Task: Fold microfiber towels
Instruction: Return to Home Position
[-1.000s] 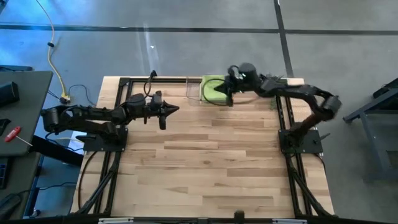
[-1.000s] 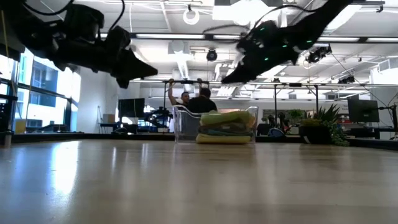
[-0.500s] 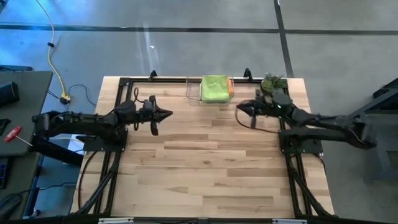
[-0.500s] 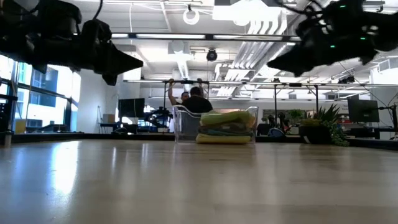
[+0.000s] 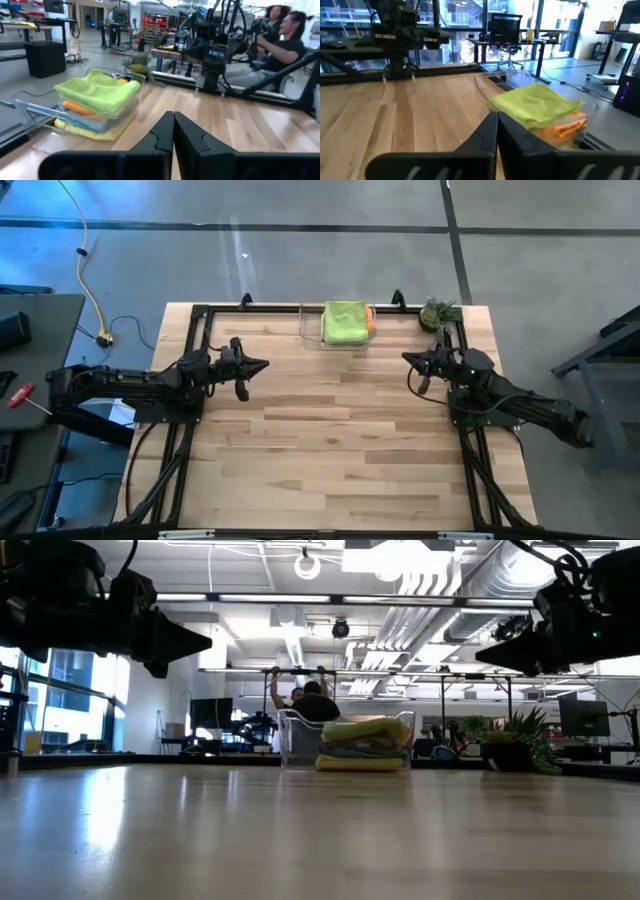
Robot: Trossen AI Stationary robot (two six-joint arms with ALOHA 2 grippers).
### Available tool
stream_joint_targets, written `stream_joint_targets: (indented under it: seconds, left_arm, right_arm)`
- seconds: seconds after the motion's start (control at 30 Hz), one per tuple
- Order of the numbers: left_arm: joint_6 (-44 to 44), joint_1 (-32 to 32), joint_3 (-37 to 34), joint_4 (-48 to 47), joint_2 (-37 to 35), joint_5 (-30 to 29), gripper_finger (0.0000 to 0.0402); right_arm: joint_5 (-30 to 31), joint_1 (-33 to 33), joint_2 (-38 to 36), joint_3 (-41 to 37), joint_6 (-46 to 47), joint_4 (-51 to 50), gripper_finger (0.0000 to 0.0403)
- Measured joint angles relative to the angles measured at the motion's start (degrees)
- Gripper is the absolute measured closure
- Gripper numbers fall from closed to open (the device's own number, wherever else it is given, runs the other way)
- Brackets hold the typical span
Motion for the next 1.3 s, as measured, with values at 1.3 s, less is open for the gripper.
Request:
stream_joint_targets:
  seconds: [1.3]
  left_arm:
    - [0.83,-4.83,-0.91,-43.4,-44.66,-4.46,0.0401]
  right_arm:
    - [6.38,-0.52,-13.15,-0.64,-0.81,-11.03,0.0403]
